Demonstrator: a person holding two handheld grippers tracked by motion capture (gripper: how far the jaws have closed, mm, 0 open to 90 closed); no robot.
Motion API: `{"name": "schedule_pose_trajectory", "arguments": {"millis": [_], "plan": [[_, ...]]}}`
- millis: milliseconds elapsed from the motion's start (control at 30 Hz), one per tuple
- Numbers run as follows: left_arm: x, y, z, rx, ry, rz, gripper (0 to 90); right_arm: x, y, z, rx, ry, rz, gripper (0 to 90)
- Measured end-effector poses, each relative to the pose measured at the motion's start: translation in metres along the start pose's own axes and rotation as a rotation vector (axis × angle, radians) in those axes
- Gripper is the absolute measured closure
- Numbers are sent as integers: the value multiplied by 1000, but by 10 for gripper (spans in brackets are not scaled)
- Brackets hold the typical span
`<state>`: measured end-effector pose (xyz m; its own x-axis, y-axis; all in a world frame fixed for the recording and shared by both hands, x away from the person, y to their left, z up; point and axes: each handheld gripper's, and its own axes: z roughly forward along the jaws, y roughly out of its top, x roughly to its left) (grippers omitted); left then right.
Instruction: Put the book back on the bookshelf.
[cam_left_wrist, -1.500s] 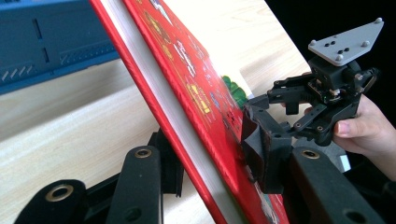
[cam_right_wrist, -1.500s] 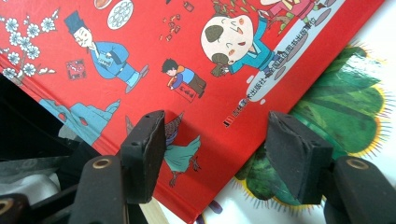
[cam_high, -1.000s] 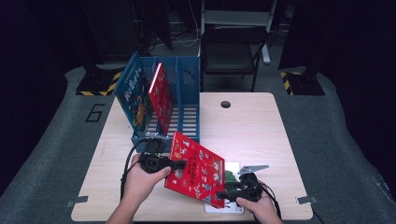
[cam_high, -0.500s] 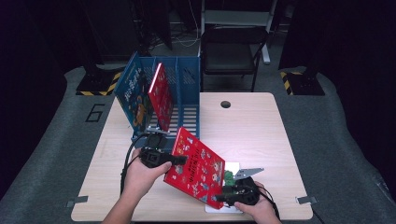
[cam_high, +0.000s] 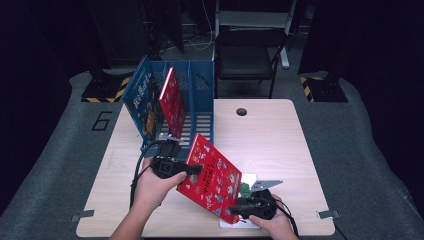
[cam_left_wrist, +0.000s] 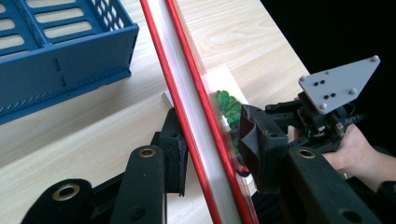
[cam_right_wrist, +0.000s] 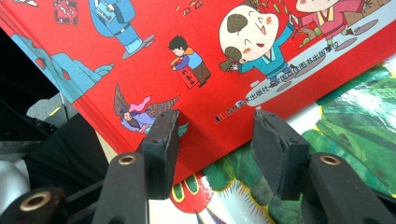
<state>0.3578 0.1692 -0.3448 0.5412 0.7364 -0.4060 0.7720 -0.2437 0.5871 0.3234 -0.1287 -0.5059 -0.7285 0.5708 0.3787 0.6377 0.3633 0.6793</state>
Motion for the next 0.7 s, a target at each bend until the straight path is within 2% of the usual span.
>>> {"name": "schedule_pose_trajectory", "arguments": {"millis": [100,233,300,500,633,700], "plan": [[-1,-1,1,5,4,0,618,-1,-1,0,-4,16,16,511],[-4,-2,4,24,-17,-4,605,-1,-2,0,-8,7,15,511],[-4,-3,4,36,-12,5,604,-1,-2,0,-10,14,23,511],[-6,-7,5,37,-4,13,605,-1,-2,0,-10,3,7,511],[-8,-10,4,41,-14,9,611,-1,-3,0,-10,4,16,511],[-8,-11,4,42,-6,10,627,-1,-3,0,-12,8,18,510]]}}
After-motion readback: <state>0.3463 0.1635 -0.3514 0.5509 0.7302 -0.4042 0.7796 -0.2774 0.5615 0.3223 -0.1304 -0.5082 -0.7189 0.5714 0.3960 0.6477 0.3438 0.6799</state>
